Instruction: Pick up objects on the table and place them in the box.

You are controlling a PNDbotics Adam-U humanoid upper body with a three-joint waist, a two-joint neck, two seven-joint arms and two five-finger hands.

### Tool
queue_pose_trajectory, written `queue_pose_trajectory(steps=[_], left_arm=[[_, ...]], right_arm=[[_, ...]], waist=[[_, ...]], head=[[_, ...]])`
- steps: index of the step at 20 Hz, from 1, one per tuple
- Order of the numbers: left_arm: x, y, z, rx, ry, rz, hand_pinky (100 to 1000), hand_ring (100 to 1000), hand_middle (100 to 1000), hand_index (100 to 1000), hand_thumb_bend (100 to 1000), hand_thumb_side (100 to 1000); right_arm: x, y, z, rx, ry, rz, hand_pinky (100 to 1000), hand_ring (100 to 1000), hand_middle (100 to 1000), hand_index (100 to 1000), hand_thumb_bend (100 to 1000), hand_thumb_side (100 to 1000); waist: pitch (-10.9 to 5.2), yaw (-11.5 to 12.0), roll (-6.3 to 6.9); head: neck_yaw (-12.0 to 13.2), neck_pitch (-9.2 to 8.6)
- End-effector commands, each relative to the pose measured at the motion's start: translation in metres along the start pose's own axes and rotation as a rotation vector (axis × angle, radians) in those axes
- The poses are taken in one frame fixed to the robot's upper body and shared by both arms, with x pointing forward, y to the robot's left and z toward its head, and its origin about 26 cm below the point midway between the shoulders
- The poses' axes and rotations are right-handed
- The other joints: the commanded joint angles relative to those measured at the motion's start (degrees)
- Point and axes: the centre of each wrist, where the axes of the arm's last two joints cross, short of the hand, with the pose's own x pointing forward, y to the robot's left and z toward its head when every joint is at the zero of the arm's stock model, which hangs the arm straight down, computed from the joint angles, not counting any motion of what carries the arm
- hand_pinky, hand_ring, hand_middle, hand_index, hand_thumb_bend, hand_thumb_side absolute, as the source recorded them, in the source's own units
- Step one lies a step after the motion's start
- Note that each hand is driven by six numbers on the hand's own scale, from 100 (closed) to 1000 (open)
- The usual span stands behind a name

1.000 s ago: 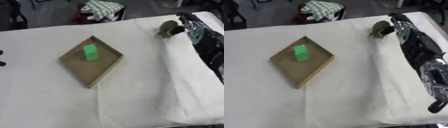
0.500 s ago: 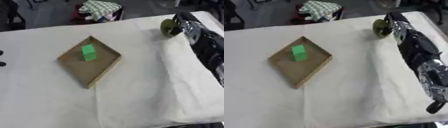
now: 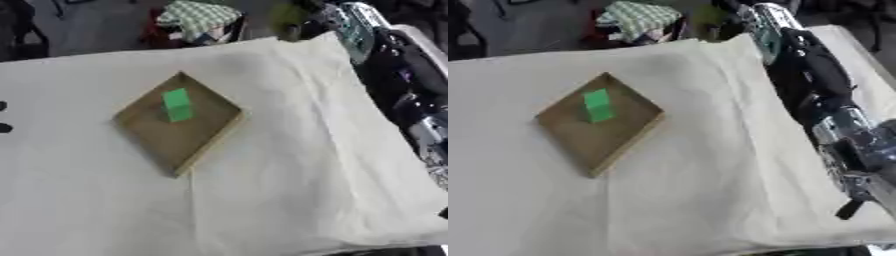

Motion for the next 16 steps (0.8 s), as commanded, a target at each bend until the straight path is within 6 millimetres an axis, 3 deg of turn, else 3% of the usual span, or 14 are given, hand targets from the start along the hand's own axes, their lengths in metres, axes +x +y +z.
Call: queue_pose_trajectory(steps=[1, 4, 9, 13, 14, 15, 16], left_arm=[[0.008, 0.005, -0.004, -0.006, -0.026, -0.018, 609, 739, 779, 805, 180, 695], [0.008, 0.004, -0.005, -0.011, -0.026, -0.014, 610, 740, 779, 805, 179, 696], [0.008, 0.003, -0.005, -0.013, -0.028, -0.014, 610, 740, 779, 805, 179, 697], [0.007, 0.004, -0.005, -0.009, -0.026, -0.016, 610, 740, 779, 805, 178, 696], [0.007, 0.004, -0.004, -0.008, -0.025, -0.016, 610, 740, 779, 805, 178, 696], [0.007, 0.005, -0.005, -0.007, -0.026, -0.017, 610, 740, 779, 805, 178, 696], [0.008, 0.005, -0.005, -0.007, -0.026, -0.017, 610, 741, 779, 805, 178, 696]], right_arm=[[0.036, -0.013, -0.013, 0.065, -0.160, 0.051, 638, 575, 448, 544, 100, 161], [0.055, 0.001, -0.023, 0.158, -0.218, 0.050, 648, 587, 462, 560, 100, 172], [0.075, 0.029, -0.033, 0.316, -0.280, 0.086, 710, 685, 621, 765, 104, 213], [0.080, 0.040, -0.034, 0.392, -0.319, 0.109, 741, 749, 766, 900, 195, 276], [0.081, 0.040, -0.034, 0.401, -0.325, 0.114, 772, 799, 859, 969, 254, 298], [0.083, 0.041, -0.034, 0.414, -0.336, 0.128, 772, 799, 859, 969, 254, 298], [0.084, 0.041, -0.034, 0.421, -0.345, 0.141, 793, 827, 916, 997, 301, 311]], waist=[[-1.00, 0.24, -0.14], [-0.99, 0.44, -0.15], [-0.88, 0.40, -0.34], [-0.89, 0.17, -0.55], [-0.90, 0.11, -0.59], [-0.93, 0.02, -0.64], [-0.94, -0.06, -0.67]], head=[[-0.21, -0.21], [-0.39, -0.15], [-0.61, -0.05], [-0.55, 0.00], [-0.53, -0.01], [-0.50, -0.05], [-0.47, -0.06]])
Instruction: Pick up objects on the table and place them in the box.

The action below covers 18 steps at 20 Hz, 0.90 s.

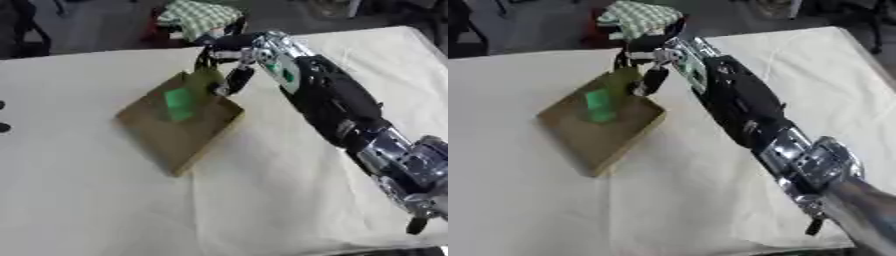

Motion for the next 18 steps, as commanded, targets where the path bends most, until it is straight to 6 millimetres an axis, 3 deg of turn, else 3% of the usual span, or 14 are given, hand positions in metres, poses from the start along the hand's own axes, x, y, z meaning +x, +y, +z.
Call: queue_pose_trajectory(steps=[1, 6, 7, 8, 9, 11, 14, 16, 18], left_arm=[[0.007, 0.006, -0.003, -0.002, -0.023, -0.019, 610, 741, 779, 805, 177, 696], [0.006, 0.008, -0.002, 0.006, -0.016, -0.026, 610, 741, 779, 805, 178, 695], [0.005, 0.009, -0.001, 0.009, -0.014, -0.028, 610, 741, 779, 805, 177, 695], [0.005, 0.009, -0.001, 0.012, -0.013, -0.030, 610, 741, 779, 805, 177, 695], [0.005, 0.010, 0.000, 0.015, -0.010, -0.032, 610, 741, 779, 805, 175, 695], [0.004, 0.012, 0.001, 0.022, -0.004, -0.038, 609, 741, 779, 804, 175, 696], [0.003, 0.014, 0.002, 0.032, 0.001, -0.046, 609, 742, 779, 804, 175, 696], [0.002, 0.016, 0.003, 0.038, 0.004, -0.051, 609, 742, 779, 804, 174, 697], [0.002, 0.017, 0.004, 0.043, 0.007, -0.053, 609, 742, 779, 804, 174, 698]], right_arm=[[0.003, -0.014, 0.004, 0.007, -0.015, 0.059, 801, 837, 936, 1000, 319, 318], [0.003, -0.041, 0.026, -0.104, -0.040, 0.117, 820, 865, 1000, 1000, 382, 373], [0.003, -0.050, 0.034, -0.150, -0.040, 0.125, 817, 862, 1000, 1000, 349, 407], [0.001, -0.059, 0.044, -0.201, -0.036, 0.133, 809, 853, 993, 1000, 186, 462], [0.000, -0.067, 0.055, -0.254, -0.031, 0.141, 797, 840, 968, 1000, 314, 416], [-0.004, -0.079, 0.082, -0.378, -0.018, 0.140, 761, 801, 896, 976, 246, 431], [-0.009, -0.082, 0.119, -0.503, -0.005, 0.114, 741, 781, 858, 961, 182, 452], [-0.010, -0.074, 0.142, -0.555, 0.001, 0.093, 727, 769, 851, 953, 100, 489], [-0.008, -0.062, 0.161, -0.581, 0.007, 0.064, 726, 767, 847, 944, 100, 508]], waist=[[-0.98, -0.14, -0.09], [-1.27, -0.92, -0.21], [-1.35, -1.15, -0.26], [-1.43, -1.46, -0.33], [-1.50, -1.78, -0.41], [-1.65, -2.63, -0.60], [-1.74, -3.73, -0.85], [-1.69, -4.39, -0.97], [-1.57, -4.94, -1.03]], head=[[0.00, -0.09], [0.43, 0.02], [0.56, 0.06], [0.73, 0.09], [0.91, 0.13], [1.49, 0.16], [2.23, 0.10], [2.79, -0.05], [3.28, -0.17]])
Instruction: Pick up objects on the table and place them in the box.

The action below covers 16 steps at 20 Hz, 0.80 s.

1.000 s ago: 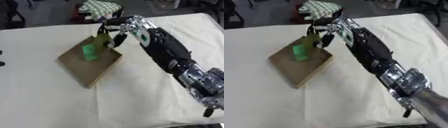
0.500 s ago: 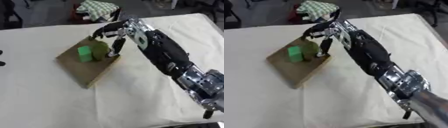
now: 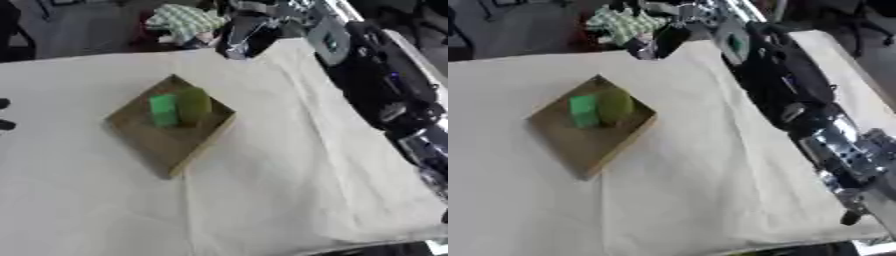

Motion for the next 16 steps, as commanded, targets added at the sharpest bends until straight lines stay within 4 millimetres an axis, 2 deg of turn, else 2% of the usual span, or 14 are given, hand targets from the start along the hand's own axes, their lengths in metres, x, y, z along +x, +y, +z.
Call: queue_pose_trajectory(steps=[1, 5, 7, 9, 10, 11, 12, 14, 16], left_arm=[[0.005, 0.009, -0.001, 0.013, -0.013, -0.030, 609, 742, 779, 803, 173, 698], [0.004, 0.009, -0.001, 0.014, -0.010, -0.033, 608, 741, 778, 799, 172, 698], [0.003, 0.006, -0.005, -0.001, -0.001, -0.032, 599, 732, 768, 781, 125, 695], [-0.001, 0.005, -0.011, 0.013, 0.032, -0.054, 541, 664, 723, 739, 100, 628], [-0.001, 0.005, -0.015, 0.038, 0.044, -0.081, 478, 587, 650, 682, 100, 528], [0.000, 0.005, -0.020, 0.080, 0.053, -0.134, 463, 572, 631, 669, 100, 511], [0.002, 0.004, -0.026, 0.119, 0.050, -0.203, 454, 558, 614, 662, 157, 476], [0.009, -0.002, -0.036, 0.164, 0.018, -0.360, 454, 549, 604, 663, 330, 458], [0.017, -0.008, -0.043, 0.170, -0.041, -0.513, 415, 501, 542, 612, 452, 451]], right_arm=[[0.005, -0.029, 0.034, -0.087, 0.011, 0.017, 727, 770, 853, 946, 100, 514], [0.020, -0.023, 0.058, -0.096, 0.004, -0.042, 718, 764, 854, 943, 100, 516], [0.030, -0.020, 0.062, -0.087, -0.030, -0.070, 716, 765, 860, 942, 100, 522], [0.041, -0.019, 0.061, -0.069, -0.073, -0.097, 714, 766, 867, 943, 100, 524], [0.046, -0.019, 0.060, -0.060, -0.097, -0.112, 712, 766, 870, 944, 100, 527], [0.053, -0.019, 0.058, -0.049, -0.131, -0.130, 711, 766, 873, 944, 100, 528], [0.060, -0.020, 0.055, -0.040, -0.166, -0.147, 710, 768, 877, 945, 100, 531], [0.072, -0.023, 0.051, -0.022, -0.229, -0.181, 707, 771, 888, 948, 100, 536], [0.084, -0.026, 0.048, -0.005, -0.290, -0.223, 706, 773, 898, 950, 100, 540]], waist=[[-0.75, -0.45, -0.07], [-0.65, -1.31, 0.05], [-0.66, -1.71, 0.19], [-0.82, -1.90, 0.32], [-0.94, -1.91, 0.36], [-1.07, -1.95, 0.42], [-1.19, -2.00, 0.47], [-1.33, -2.12, 0.54], [-1.41, -2.24, 0.54]], head=[[0.94, -0.24], [1.79, -0.19], [2.16, -0.08], [2.32, 0.17], [2.29, 0.22], [2.30, 0.22], [2.37, 0.23], [2.51, 0.27], [2.59, 0.41]])
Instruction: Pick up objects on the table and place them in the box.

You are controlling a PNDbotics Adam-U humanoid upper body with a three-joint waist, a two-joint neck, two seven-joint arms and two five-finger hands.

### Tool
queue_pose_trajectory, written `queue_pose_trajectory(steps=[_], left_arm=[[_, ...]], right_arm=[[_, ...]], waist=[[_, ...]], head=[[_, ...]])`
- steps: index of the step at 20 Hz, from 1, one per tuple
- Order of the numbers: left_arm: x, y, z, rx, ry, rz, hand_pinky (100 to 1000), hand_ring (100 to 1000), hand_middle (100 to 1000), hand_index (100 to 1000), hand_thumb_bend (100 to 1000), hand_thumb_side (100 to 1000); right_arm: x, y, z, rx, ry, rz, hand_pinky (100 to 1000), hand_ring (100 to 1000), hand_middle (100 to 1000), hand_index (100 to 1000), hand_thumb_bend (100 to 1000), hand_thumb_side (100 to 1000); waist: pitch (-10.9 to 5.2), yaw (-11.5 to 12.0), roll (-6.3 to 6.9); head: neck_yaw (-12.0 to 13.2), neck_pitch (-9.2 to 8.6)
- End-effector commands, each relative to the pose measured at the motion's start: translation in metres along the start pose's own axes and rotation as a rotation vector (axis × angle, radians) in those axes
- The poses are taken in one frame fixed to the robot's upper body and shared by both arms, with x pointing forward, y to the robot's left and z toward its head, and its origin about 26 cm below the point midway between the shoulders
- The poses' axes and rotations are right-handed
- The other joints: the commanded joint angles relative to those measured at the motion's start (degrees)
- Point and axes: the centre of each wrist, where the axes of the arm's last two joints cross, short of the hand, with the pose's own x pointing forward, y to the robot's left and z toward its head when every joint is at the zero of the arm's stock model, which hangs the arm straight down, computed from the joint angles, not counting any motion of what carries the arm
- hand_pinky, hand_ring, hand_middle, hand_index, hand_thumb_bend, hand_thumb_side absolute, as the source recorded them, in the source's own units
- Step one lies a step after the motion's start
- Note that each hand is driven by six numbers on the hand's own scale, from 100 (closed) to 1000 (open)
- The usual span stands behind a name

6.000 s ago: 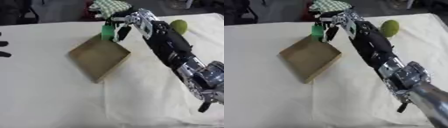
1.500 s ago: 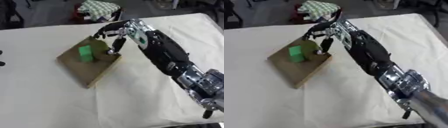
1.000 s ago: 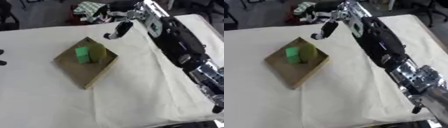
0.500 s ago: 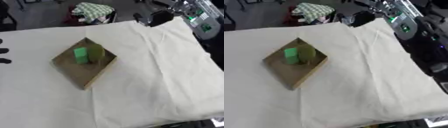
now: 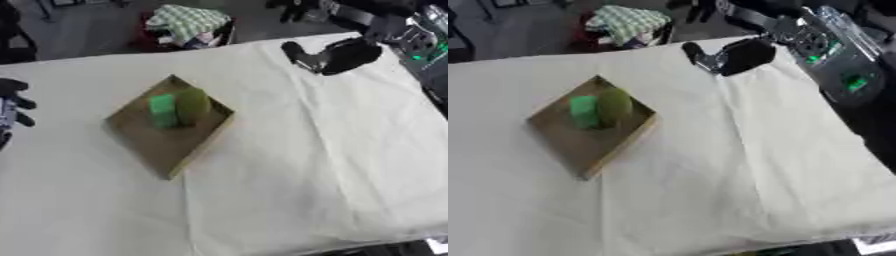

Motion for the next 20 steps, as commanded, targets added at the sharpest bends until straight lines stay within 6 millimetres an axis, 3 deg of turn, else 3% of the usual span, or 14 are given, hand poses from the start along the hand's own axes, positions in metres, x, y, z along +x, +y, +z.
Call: queue_pose_trajectory(steps=[1, 6, 15, 17, 18, 19, 20], left_arm=[[0.014, 0.001, -0.010, 0.049, -0.096, -0.233, 395, 479, 514, 581, 487, 443], [0.022, 0.000, -0.012, 0.131, -0.154, -0.414, 244, 302, 312, 393, 596, 434], [0.021, 0.001, -0.008, 0.202, -0.185, -0.468, 250, 313, 312, 376, 566, 435], [0.020, -0.001, -0.007, 0.197, -0.173, -0.459, 284, 346, 358, 412, 484, 432], [0.019, -0.001, -0.007, 0.189, -0.165, -0.459, 294, 355, 376, 437, 533, 440], [0.019, 0.001, -0.006, 0.188, -0.168, -0.467, 312, 367, 390, 488, 689, 472], [0.021, 0.003, -0.005, 0.196, -0.179, -0.476, 311, 362, 382, 486, 692, 466]], right_arm=[[0.020, -0.012, -0.006, 0.023, -0.091, -0.032, 706, 774, 902, 951, 100, 541], [0.028, -0.012, -0.010, 0.073, -0.125, -0.099, 703, 774, 899, 949, 100, 546], [0.030, -0.013, -0.010, 0.081, -0.140, -0.141, 708, 786, 919, 948, 100, 513], [0.031, -0.013, -0.010, 0.083, -0.146, -0.140, 711, 785, 912, 953, 100, 506], [0.031, -0.013, -0.010, 0.086, -0.146, -0.137, 712, 786, 914, 954, 100, 504], [0.031, -0.013, -0.009, 0.089, -0.141, -0.134, 714, 786, 913, 955, 100, 503], [0.030, -0.013, -0.007, 0.093, -0.133, -0.133, 717, 789, 919, 956, 100, 503]], waist=[[-0.97, -0.13, -0.08], [-0.99, -0.03, -0.10], [-0.97, 0.18, -0.16], [-0.97, 0.23, -0.15], [-0.97, 0.25, -0.14], [-0.94, 0.23, -0.14], [-0.92, 0.24, -0.16]], head=[[0.26, 0.31], [0.25, 0.45], [0.29, 0.39], [0.26, 0.36], [0.29, 0.33], [0.33, 0.28], [0.27, 0.26]])
